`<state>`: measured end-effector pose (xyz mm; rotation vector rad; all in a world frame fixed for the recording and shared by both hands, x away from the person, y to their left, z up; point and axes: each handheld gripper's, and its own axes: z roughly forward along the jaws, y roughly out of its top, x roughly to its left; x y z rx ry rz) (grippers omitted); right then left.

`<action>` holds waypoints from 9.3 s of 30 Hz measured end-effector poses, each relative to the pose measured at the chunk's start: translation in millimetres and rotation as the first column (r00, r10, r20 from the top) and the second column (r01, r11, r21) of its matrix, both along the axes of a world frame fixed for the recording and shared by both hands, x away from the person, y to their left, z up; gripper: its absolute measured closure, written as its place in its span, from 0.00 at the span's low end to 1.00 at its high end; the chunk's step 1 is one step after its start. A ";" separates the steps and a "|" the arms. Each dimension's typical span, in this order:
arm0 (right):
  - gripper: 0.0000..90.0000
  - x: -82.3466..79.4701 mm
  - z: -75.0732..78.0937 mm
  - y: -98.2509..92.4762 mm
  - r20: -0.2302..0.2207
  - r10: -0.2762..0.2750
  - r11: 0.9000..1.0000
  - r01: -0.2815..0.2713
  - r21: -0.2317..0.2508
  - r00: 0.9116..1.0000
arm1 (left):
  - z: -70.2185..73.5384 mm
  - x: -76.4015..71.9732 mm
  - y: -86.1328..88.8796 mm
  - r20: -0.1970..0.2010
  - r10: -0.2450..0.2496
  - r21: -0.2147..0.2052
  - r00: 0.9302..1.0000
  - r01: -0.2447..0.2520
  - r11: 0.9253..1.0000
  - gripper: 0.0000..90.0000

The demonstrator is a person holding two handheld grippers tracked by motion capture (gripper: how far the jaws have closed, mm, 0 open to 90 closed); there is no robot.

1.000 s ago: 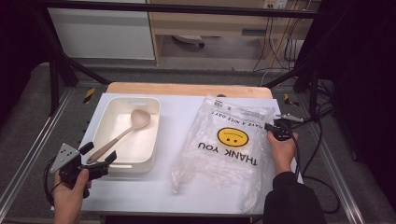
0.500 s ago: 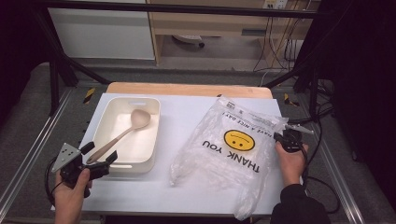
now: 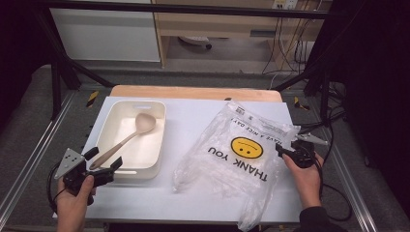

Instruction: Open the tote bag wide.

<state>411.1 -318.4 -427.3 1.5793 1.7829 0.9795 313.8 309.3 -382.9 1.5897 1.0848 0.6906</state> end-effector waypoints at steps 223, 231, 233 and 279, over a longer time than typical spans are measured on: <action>1.00 9.0 -17.0 211.0 -0.130 0.558 0.828 -0.559 0.031 0.820 | -2.6 -10.2 -50.6 -0.022 -0.147 0.088 0.989 0.148 0.985 0.06; 1.00 4.4 0.0 201.9 -0.075 0.557 0.831 -0.555 0.042 0.827 | -2.3 -9.5 -52.1 -0.024 -0.149 0.087 0.989 0.150 0.985 0.06; 1.00 3.7 5.8 198.7 -0.058 0.556 0.831 -0.554 0.050 0.829 | -1.7 -10.3 -54.4 -0.025 -0.154 0.084 0.988 0.155 0.984 0.07; 1.00 -8.7 46.4 189.1 -0.027 0.548 0.829 -0.539 0.151 0.836 | -58.0 59.2 -236.2 -0.156 -0.406 0.091 0.900 0.423 0.902 0.98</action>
